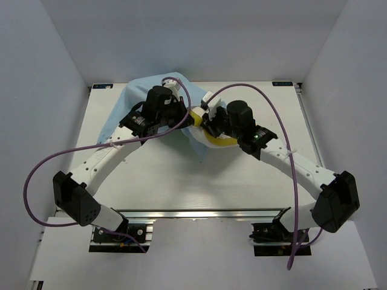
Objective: Put the pillow into the pillowcase
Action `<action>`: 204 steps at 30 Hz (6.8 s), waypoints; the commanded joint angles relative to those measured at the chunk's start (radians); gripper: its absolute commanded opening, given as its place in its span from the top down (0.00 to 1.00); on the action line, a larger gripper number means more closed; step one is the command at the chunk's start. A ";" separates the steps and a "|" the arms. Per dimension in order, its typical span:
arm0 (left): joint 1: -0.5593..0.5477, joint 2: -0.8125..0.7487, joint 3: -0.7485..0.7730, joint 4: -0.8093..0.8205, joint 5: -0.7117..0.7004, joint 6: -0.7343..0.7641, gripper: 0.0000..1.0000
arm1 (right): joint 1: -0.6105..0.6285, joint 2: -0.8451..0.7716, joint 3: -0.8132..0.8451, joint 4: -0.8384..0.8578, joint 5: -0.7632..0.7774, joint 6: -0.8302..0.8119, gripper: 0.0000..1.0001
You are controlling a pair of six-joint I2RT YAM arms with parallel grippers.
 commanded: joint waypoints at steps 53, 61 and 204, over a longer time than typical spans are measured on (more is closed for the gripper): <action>-0.187 -0.523 -0.261 -0.238 -0.080 -0.249 0.04 | -0.426 -0.267 -0.223 -0.174 -0.608 -0.192 0.11; -0.186 -0.196 -0.090 -0.221 -0.368 -0.022 0.02 | -0.426 0.039 -0.089 0.028 -0.338 0.358 0.11; -0.385 -0.236 -0.534 0.156 -0.502 -0.152 0.02 | -0.627 -0.043 -0.247 -0.226 -0.789 -0.031 0.11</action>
